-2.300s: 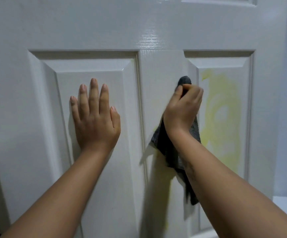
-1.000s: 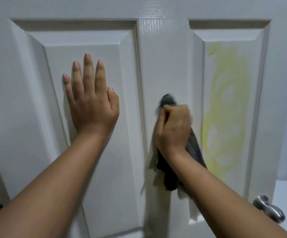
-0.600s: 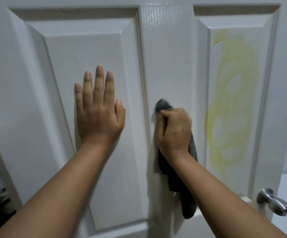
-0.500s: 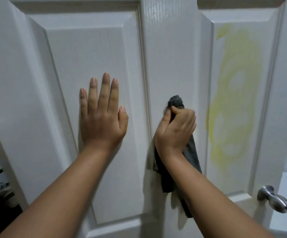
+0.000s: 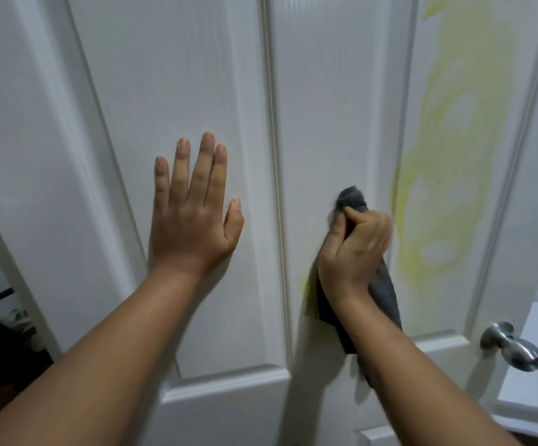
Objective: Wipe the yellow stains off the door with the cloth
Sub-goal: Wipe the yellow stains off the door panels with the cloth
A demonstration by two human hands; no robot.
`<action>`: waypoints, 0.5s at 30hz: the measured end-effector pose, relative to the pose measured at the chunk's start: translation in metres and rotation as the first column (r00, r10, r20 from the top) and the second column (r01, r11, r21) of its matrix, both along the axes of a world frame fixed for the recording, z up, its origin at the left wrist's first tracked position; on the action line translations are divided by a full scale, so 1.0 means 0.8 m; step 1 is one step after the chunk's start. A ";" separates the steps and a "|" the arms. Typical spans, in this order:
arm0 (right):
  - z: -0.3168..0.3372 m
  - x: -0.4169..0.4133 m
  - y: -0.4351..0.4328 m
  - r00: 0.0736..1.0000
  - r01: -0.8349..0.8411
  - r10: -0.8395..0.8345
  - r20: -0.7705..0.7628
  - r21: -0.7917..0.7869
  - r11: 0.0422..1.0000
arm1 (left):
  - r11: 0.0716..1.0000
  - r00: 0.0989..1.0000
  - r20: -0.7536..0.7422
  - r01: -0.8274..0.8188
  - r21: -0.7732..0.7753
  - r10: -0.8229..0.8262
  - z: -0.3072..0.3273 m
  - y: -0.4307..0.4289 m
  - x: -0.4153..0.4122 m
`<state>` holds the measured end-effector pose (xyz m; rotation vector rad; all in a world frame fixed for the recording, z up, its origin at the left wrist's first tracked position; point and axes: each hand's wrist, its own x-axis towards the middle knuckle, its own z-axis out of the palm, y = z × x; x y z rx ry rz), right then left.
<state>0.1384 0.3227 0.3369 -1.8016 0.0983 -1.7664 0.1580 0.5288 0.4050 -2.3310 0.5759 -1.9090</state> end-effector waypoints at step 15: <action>-0.095 -0.014 0.001 0.995 -0.094 0.080 -0.055 -0.326 0.941 | 0.999 1.000 0.015 -0.017 0.037 0.017 -0.043 0.005 0.004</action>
